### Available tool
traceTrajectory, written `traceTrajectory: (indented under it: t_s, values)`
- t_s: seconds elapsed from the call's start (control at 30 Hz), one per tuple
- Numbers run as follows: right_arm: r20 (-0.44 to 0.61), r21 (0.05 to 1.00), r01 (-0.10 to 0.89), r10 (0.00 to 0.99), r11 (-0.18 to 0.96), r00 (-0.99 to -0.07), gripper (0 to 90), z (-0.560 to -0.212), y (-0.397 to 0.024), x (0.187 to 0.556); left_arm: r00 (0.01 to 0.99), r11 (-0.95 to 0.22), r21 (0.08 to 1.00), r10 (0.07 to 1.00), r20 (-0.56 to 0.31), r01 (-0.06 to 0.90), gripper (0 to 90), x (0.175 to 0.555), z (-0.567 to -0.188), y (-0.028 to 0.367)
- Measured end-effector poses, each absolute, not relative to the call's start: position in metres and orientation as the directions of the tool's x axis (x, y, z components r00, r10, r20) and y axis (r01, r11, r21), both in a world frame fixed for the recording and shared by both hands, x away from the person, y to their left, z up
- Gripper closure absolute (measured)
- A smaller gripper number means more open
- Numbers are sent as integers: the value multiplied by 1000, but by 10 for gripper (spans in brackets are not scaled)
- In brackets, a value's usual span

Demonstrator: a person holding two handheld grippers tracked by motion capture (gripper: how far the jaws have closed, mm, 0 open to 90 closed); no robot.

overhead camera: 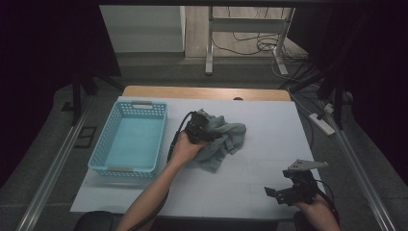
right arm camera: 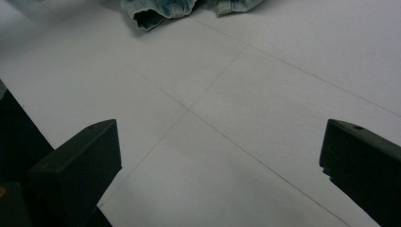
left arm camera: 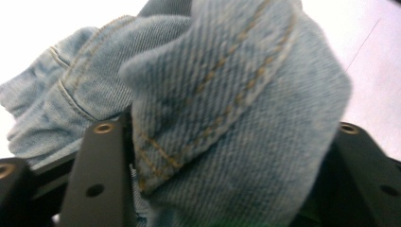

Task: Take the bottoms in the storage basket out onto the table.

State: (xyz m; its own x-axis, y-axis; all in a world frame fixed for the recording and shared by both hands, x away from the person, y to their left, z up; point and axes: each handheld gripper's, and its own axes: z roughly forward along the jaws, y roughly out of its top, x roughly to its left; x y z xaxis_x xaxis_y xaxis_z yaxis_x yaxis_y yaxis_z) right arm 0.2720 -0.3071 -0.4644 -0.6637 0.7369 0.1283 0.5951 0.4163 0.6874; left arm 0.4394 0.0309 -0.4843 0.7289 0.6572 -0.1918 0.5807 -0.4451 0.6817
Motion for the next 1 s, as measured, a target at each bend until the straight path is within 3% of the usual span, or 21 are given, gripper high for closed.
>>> traceTrajectory:
  t_s: [0.17, 0.43, 1.0]
  values:
    - [127, 683, 597, 736, 421, -665, 1, -464, -307, 272, 731, -462, 657, 652, -204, 595, 311, 442, -491, 30]
    - [127, 683, 598, 737, 420, -664, 1, -465, -307, 272, 743, -468, 659, 634, -214, 589, 233, 442, -498, 32]
    - [130, 683, 597, 734, 422, -667, 0, -465, -307, 272, 751, -468, 665, 624, -218, 582, 153, 441, -497, 33]
